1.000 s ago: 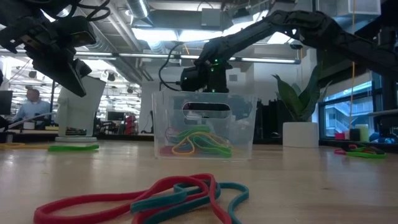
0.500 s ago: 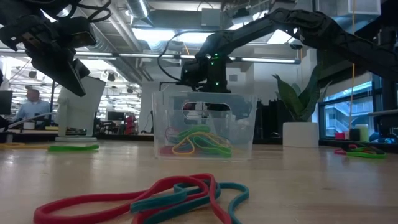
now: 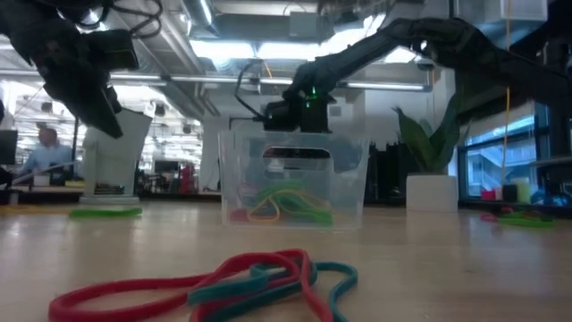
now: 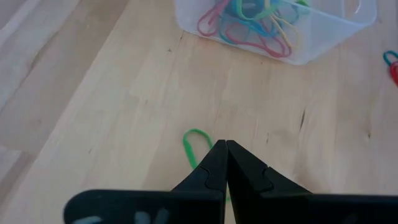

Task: Pick and place rubber bands into bin
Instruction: Put the yellow rubber band into the transparent bin

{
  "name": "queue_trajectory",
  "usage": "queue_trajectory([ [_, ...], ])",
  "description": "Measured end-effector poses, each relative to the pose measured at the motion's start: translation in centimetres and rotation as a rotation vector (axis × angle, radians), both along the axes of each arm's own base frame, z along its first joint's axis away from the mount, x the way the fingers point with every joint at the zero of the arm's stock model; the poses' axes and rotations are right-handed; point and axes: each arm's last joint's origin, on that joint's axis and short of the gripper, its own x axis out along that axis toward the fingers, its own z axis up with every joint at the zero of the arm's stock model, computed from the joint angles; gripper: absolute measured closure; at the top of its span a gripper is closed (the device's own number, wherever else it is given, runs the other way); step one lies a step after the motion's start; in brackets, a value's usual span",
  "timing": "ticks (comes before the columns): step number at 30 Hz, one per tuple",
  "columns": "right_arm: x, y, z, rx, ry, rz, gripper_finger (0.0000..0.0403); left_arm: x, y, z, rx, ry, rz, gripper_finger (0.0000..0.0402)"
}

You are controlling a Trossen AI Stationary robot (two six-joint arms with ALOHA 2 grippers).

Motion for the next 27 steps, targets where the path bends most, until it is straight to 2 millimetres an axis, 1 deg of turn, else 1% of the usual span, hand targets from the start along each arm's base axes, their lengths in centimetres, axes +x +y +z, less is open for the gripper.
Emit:
queue_trajectory([
  [7, 0.8, 0.5, 0.2, -0.041, -0.048, 0.051, 0.0293, 0.0, 0.0, 0.0, 0.004, -0.005, -0.004, 0.0400],
  [11, 1.0, 1.0, 0.2, -0.038, -0.044, 0.088, 0.0329, 0.0, 0.0, 0.0, 0.029, -0.003, -0.031, 0.0400],
  [17, 0.8, 1.2, 0.1, -0.026, -0.020, 0.070, 0.0393, 0.0, 0.0, 0.0, 0.050, -0.001, -0.054, 0.0400],
  [21, 0.5, 1.2, 0.1, -0.033, 0.016, 0.058, 0.0397, 0.0, 0.0, 0.0, 0.061, 0.000, -0.067, 0.0400],
  [27, -0.2, 1.5, 0.2, -0.033, 0.095, -0.018, 0.0401, 0.0, 0.0, 0.0, 0.104, 0.002, -0.116, 0.0400],
])
